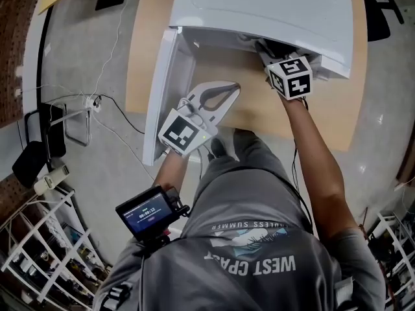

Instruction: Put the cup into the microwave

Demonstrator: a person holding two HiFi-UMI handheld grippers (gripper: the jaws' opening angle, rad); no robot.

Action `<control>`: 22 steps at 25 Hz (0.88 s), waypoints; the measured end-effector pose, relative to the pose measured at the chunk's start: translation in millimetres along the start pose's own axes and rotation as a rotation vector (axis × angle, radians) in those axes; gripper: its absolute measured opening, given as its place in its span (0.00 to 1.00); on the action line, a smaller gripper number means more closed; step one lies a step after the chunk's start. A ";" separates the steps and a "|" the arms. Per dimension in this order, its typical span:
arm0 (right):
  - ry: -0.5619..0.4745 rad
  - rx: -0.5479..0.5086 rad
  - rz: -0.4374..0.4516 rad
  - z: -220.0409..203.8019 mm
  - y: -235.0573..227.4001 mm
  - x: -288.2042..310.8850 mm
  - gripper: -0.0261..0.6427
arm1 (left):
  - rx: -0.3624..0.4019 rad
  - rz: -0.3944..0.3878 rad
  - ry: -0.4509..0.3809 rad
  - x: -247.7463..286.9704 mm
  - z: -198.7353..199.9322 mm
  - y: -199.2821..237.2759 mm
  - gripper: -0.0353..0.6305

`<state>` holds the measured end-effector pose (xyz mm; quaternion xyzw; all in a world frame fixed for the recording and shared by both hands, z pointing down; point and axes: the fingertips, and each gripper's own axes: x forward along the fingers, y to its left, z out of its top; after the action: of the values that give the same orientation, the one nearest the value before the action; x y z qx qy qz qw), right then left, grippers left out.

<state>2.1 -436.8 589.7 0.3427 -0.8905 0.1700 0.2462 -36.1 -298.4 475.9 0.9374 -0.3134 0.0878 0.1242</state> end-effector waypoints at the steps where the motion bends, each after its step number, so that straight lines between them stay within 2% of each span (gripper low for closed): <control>1: -0.002 -0.002 -0.009 -0.5 -1.1 3.2 0.15 | 0.000 -0.001 0.002 -0.4 -0.6 -0.6 0.09; 13: -0.036 0.019 -0.115 -1.6 -21.8 33.4 0.15 | -0.025 0.007 0.013 1.6 -11.3 1.7 0.09; 20: -0.078 -0.030 -0.168 7.7 -21.3 48.0 0.15 | -0.035 0.021 0.031 -7.0 -9.8 2.3 0.09; 22: -0.084 -0.052 -0.183 8.9 -24.7 52.5 0.15 | -0.015 0.019 0.009 -6.2 -8.1 3.3 0.09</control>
<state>-17.4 -486.2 614.9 0.4227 -0.8693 0.1090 0.2318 -43.7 -295.1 482.7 0.9330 -0.3222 0.0909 0.1318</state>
